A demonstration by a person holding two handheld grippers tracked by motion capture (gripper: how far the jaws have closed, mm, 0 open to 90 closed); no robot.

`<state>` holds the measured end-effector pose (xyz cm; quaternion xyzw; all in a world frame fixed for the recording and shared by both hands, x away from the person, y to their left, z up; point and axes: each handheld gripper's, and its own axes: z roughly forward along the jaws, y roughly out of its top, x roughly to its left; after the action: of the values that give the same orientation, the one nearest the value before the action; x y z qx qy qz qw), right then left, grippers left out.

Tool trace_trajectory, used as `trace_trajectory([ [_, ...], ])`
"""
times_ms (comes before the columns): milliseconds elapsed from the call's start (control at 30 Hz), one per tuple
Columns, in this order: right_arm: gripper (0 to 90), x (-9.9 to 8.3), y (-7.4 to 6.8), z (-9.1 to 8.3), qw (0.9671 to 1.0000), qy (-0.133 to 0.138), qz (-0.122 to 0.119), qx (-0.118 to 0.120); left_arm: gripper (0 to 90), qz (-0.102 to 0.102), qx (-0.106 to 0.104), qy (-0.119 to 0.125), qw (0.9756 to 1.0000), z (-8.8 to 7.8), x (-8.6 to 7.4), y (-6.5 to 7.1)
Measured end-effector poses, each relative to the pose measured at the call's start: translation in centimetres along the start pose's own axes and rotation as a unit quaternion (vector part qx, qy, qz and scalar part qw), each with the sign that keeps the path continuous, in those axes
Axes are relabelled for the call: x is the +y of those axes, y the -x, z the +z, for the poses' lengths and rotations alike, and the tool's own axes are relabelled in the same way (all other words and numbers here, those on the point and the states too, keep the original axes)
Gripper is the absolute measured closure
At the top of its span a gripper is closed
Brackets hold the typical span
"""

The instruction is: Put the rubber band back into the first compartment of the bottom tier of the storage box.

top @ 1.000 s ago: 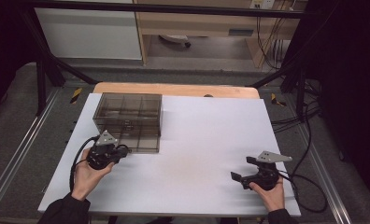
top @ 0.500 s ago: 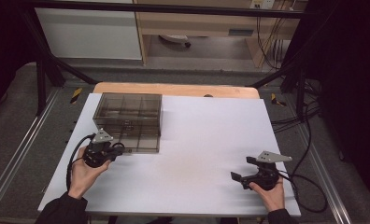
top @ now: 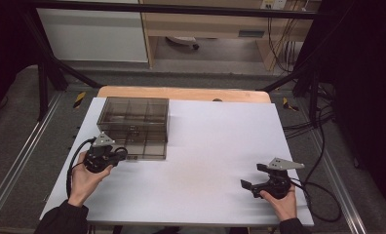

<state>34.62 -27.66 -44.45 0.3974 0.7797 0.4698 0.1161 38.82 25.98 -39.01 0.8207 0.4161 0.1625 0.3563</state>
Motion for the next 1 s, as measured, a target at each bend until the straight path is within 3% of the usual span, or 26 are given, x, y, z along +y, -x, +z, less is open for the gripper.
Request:
trace_trajectory([
  [600, 0.7, 0.0, 0.0, -0.1, 1.0, 0.0, 0.001, 0.0, 87.3, -0.007, 0.007, 0.003, 0.9999, -0.1, 0.7, -0.9],
  [1000, 0.7, 0.0, 0.0, 0.0, 1.0, -0.001, 0.0, 0.0, 87.3, -0.017, 0.015, -0.001, 0.9997, 0.5, 1.2, -2.1],
])
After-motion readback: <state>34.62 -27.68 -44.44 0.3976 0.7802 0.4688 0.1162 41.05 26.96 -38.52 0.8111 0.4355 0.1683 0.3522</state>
